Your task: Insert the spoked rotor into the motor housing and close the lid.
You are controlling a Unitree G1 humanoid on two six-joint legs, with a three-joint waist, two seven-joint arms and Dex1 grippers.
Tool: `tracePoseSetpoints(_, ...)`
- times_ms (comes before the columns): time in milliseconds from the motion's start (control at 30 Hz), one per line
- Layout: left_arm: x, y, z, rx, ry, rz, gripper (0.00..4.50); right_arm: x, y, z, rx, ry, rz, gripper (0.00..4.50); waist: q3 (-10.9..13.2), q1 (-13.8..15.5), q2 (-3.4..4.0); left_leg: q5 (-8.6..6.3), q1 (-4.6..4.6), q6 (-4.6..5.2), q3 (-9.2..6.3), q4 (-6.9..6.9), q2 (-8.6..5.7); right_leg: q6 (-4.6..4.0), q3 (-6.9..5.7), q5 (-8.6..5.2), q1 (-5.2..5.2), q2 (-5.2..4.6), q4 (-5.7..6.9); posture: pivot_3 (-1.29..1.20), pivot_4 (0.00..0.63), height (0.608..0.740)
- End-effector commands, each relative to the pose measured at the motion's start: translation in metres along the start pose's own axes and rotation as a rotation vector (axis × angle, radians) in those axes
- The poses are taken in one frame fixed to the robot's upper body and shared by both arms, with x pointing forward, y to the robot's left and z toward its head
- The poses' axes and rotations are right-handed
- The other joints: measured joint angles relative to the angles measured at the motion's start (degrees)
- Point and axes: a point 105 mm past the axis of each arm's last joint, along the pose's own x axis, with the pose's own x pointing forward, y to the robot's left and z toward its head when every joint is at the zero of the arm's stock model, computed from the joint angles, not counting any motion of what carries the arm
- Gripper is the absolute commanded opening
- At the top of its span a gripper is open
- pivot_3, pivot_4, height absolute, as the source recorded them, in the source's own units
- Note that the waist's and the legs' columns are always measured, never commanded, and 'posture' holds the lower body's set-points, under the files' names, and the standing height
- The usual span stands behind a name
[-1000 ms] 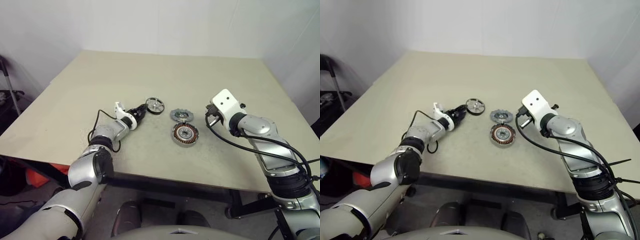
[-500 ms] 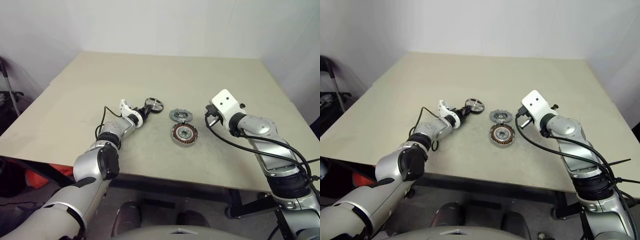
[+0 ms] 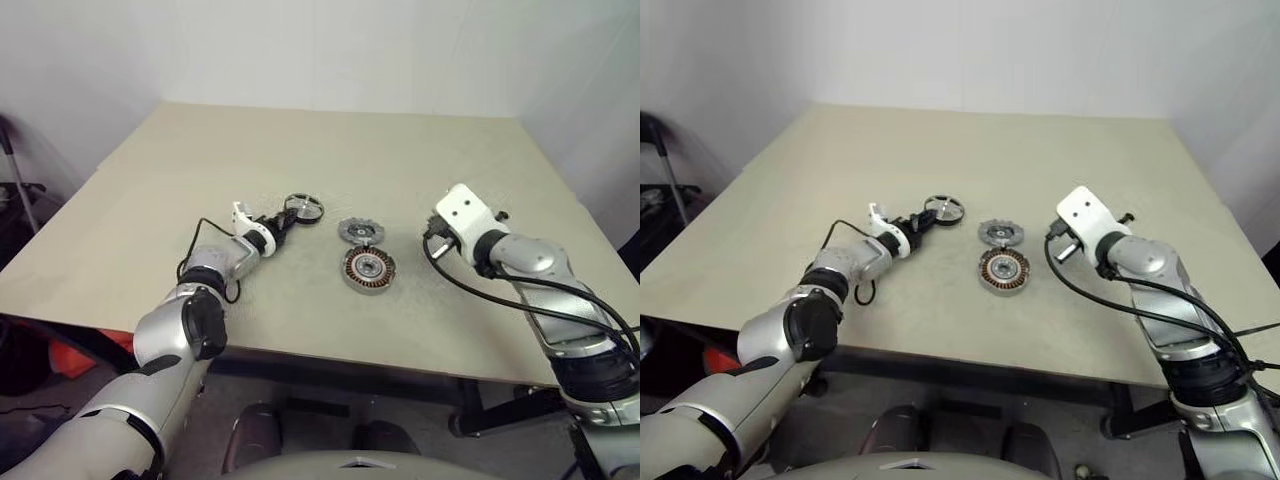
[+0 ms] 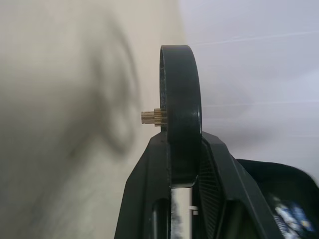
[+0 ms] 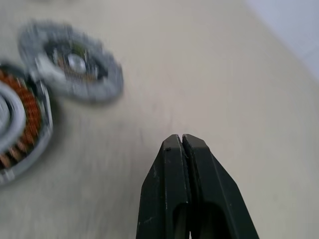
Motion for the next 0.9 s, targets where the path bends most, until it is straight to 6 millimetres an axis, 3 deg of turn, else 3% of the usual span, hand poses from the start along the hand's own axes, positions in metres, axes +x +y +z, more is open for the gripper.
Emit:
tracePoseSetpoints(33,0.002,-0.037,-0.001,-0.020,0.062,-0.170,0.51,-0.014,-0.015,-0.016,-0.037,0.040,-0.022,0.00,0.0,0.3,0.00,-0.05,-0.01,0.08,0.00,0.00,0.00,0.00,-0.01,0.00,0.02,-0.01,-0.04,0.00,0.000,0.740)
tracePoseSetpoints(100,0.002,-0.045,-0.013,-0.022,0.141,-0.214,0.51,-0.019,-0.018,-0.031,-0.043,0.081,-0.024,0.00,0.0,0.8,-0.02,-0.09,-0.06,0.14,0.02,0.01,-0.02,0.01,-0.02,-0.01,0.01,-0.04,-0.09,0.00,0.000,0.740)
tracePoseSetpoints(200,0.001,-0.052,-0.035,-0.038,0.263,-0.253,0.51,-0.024,-0.018,-0.037,-0.039,0.091,-0.013,0.00,0.0,1.0,-0.02,-0.11,-0.05,0.18,0.06,0.01,-0.02,0.02,-0.02,-0.02,0.00,-0.06,-0.10,0.00,0.000,0.740)
tracePoseSetpoints(367,-0.002,-0.044,-0.085,-0.017,0.491,-0.214,0.51,-0.028,0.004,-0.024,-0.022,0.021,0.097,0.00,0.0,1.0,-0.02,-0.14,0.03,0.25,0.07,0.01,0.00,0.01,-0.02,-0.02,0.03,-0.06,-0.06,0.00,0.000,0.740)
tracePoseSetpoints(500,-0.004,-0.031,-0.109,0.013,0.593,-0.151,0.51,-0.031,0.018,-0.017,-0.025,-0.009,0.140,0.00,0.0,0.9,-0.01,-0.15,0.04,0.27,0.07,0.01,0.02,0.02,-0.02,-0.02,0.03,-0.04,-0.05,0.00,0.000,0.740)
tracePoseSetpoints(900,-0.007,-0.019,-0.126,0.044,0.676,-0.102,0.51,-0.036,0.017,-0.021,-0.017,0.007,0.103,0.00,0.0,1.1,0.00,-0.15,0.11,0.27,0.05,0.01,0.00,0.03,-0.03,-0.02,0.14,-0.05,-0.08,0.00,0.000,0.740)
